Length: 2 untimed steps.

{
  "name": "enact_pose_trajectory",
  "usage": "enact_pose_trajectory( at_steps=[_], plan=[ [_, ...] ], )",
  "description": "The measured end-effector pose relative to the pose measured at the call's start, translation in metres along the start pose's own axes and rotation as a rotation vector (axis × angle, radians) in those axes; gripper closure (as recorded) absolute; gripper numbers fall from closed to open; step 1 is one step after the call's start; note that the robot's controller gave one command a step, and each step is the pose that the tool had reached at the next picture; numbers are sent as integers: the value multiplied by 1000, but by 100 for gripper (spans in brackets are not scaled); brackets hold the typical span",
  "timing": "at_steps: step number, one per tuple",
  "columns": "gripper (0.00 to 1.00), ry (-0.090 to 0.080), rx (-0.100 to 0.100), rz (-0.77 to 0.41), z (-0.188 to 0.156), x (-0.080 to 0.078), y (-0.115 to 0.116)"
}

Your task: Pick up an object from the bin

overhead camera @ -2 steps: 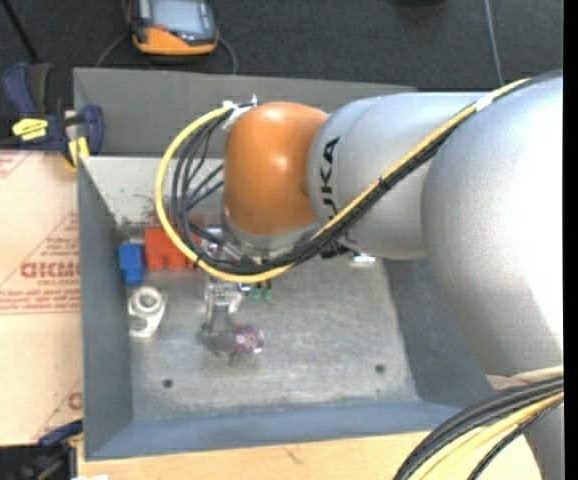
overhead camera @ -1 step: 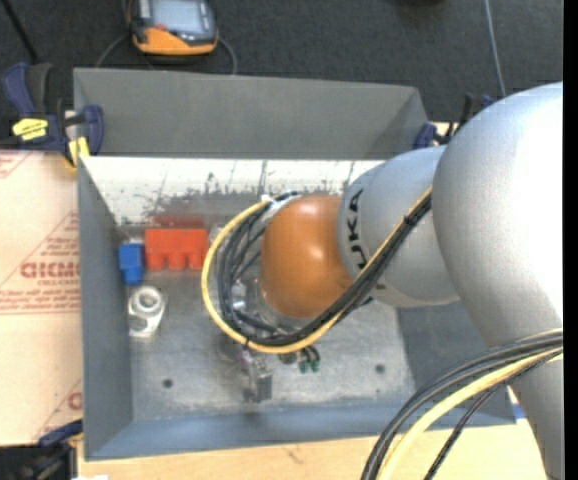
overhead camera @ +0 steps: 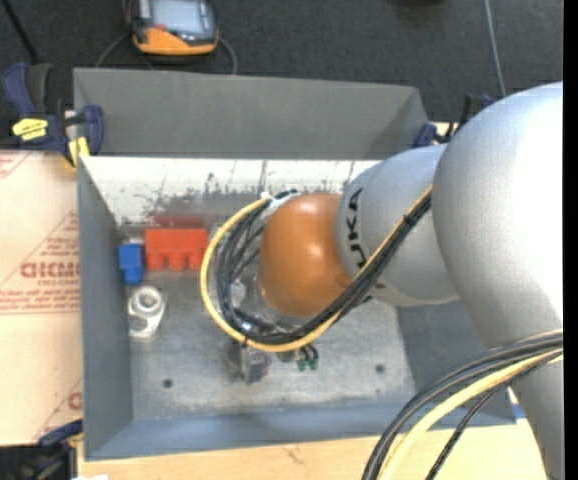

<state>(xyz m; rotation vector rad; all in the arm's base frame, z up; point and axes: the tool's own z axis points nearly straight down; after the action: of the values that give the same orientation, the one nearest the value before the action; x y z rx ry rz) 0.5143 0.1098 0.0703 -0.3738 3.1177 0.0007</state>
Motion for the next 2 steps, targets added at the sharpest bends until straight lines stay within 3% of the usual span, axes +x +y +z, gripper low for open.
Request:
enact_pose_trajectory(
  at_steps=[1, 2],
  plan=[
    [100, -9, 1, -14, -109, 4, 7],
    [100, -12, 1, -40, -243, -6, 21]
  ],
)
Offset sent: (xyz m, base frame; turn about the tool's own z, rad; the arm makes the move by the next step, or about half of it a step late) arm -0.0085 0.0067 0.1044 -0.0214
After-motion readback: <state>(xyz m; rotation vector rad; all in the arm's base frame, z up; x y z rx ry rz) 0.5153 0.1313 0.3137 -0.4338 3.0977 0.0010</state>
